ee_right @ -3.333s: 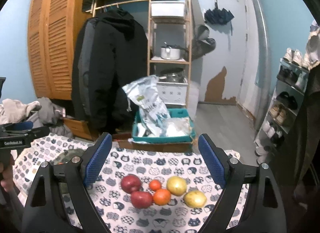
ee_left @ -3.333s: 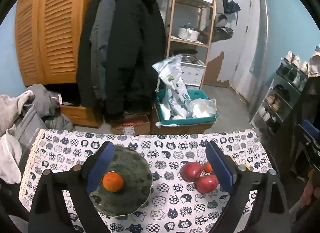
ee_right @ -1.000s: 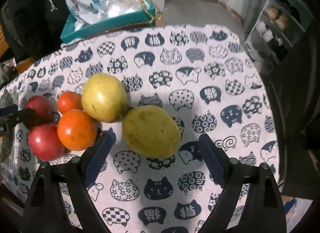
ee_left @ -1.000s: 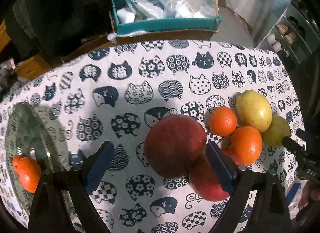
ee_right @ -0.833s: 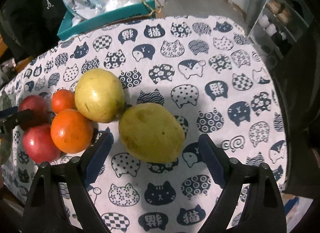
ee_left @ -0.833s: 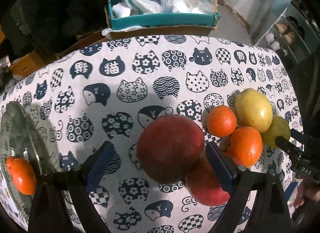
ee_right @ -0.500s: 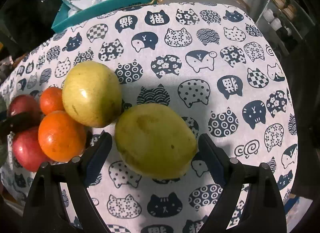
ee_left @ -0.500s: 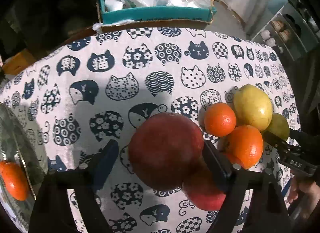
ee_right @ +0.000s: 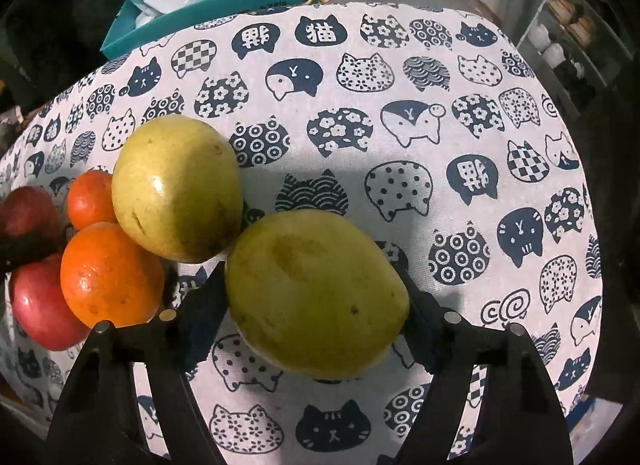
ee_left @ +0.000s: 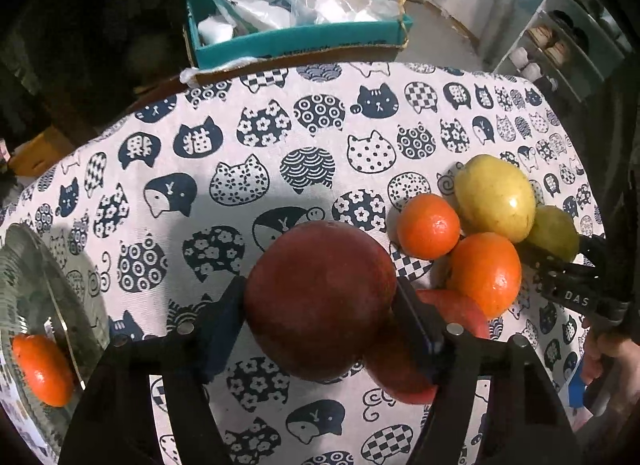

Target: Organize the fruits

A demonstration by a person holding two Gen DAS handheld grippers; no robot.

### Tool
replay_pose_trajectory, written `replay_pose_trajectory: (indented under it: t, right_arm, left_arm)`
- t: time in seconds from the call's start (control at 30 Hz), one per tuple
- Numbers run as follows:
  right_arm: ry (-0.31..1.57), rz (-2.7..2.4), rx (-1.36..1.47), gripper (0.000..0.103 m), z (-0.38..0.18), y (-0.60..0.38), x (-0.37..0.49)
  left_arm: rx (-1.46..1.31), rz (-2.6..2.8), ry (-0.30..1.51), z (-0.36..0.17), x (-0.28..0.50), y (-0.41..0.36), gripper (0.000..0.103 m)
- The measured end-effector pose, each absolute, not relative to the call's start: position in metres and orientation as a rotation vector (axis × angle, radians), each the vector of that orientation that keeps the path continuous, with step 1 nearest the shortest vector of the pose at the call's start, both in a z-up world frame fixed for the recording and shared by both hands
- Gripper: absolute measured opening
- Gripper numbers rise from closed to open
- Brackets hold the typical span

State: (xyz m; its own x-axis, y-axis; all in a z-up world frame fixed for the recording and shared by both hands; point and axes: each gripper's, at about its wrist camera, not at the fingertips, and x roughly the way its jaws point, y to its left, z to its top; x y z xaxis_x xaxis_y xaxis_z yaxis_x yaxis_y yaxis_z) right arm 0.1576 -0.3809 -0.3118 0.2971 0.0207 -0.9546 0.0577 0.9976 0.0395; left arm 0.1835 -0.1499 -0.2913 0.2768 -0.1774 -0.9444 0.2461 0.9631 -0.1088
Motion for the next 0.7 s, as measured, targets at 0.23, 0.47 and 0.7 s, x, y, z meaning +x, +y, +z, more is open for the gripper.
replay_pose_trajectory:
  t: [0.23,0.47,0.7]
  right_arm:
    - [1.237,-0.032,0.069,0.077,-0.306,-0.386,0.141]
    - [1.166,-0.038,0.072,0.077,-0.285,-0.387,0.121]
    - [1.084,-0.032,0.068,0.077,-0.25,-0.384,0.106]
  left_arm:
    - [0.066,-0.274,1.204,-0.273,0.172,-0.145,0.073]
    - [0.049,-0.27,1.164,-0.253,0.162,-0.139,0.073]
    - [0.044,-0.262,1.11,-0.227,0.148,-0.13,0.073]
